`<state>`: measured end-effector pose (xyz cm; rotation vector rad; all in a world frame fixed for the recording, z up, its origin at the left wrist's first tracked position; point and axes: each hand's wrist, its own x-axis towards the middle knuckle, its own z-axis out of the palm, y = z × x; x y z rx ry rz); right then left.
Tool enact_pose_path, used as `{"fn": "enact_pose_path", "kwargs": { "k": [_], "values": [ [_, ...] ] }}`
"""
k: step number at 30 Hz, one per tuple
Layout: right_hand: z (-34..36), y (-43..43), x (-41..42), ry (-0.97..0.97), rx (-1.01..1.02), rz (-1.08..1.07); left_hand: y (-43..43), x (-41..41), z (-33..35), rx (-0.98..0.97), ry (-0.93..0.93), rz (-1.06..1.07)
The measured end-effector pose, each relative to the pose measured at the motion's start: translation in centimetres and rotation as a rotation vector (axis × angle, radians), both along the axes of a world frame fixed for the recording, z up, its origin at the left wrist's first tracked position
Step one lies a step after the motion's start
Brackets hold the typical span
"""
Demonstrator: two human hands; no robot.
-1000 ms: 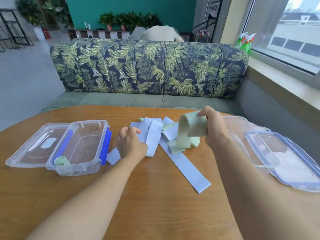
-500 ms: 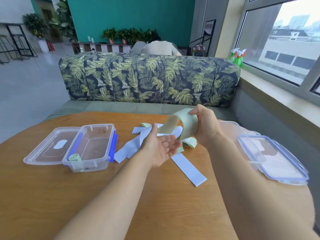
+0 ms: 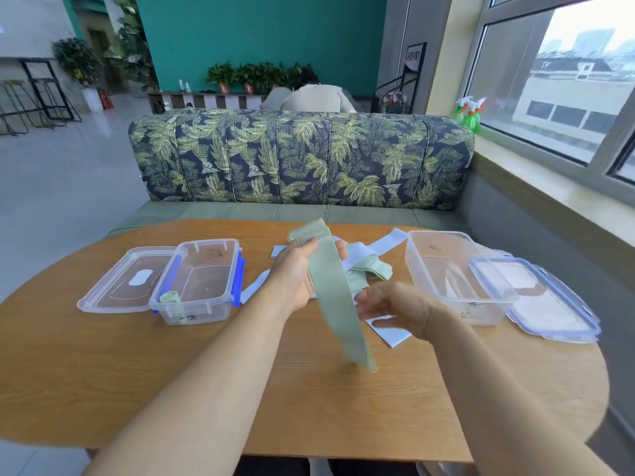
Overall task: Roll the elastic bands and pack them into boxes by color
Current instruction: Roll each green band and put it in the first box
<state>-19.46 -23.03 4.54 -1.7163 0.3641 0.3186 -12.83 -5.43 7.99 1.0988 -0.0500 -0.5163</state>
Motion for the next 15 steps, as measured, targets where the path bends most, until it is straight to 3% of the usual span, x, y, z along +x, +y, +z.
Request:
{"fn": "enact_pose_path", "kwargs": {
  "k": [2, 4, 6, 9, 11, 15],
  "values": [
    [0.9, 0.0, 0.7, -0.063, -0.022, -0.104, 0.2, -0.3, 0.1, 0.063, -0.041, -0.022],
    [1.8, 0.2, 1.1, 0.005, -0.079, -0.131, 0.2, -0.2, 0.3, 0.079, -0.069, -0.037],
    [2.1, 1.2, 1.0, 0.185, -0.054, -0.005, 0.0, 0.0, 0.7, 0.072, -0.109, -0.031],
    [1.5, 2.5, 1.1, 0.305, 0.185, 0.168, -0.6, 0.2, 1.3, 0.071, -0.172, -0.058],
    [1.1, 2.8, 1.8, 0.253, 0.293, 0.122, -1.0, 0.1, 1.9, 0.058, -0.206, -0.079],
    [1.3, 2.1, 4.6, -0.084, 0.359, -0.177, -1.1, 0.9, 2.4, 0.046, -0.308, -0.065]
  ]
}}
